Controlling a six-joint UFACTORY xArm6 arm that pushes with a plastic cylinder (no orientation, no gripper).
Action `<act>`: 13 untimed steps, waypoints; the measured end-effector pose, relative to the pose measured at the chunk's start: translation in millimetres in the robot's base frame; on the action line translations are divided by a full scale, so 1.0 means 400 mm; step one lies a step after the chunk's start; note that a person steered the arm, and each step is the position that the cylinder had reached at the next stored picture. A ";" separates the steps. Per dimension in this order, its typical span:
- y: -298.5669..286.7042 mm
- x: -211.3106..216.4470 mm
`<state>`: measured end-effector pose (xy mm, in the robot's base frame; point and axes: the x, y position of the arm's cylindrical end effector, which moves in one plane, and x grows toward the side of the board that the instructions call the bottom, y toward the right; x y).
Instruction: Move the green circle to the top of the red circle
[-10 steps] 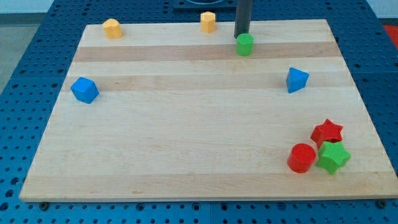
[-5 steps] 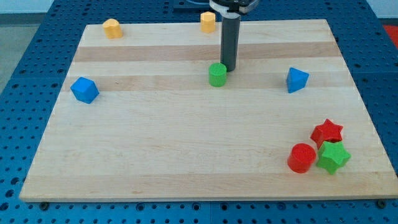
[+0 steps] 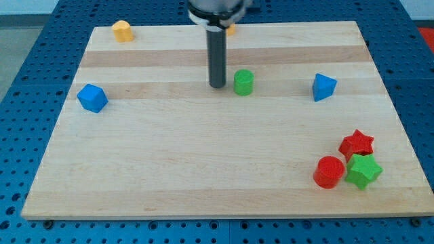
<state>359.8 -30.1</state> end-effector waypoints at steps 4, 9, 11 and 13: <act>0.121 0.065; 0.220 0.213; 0.188 0.137; 0.311 0.243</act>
<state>457.0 94.2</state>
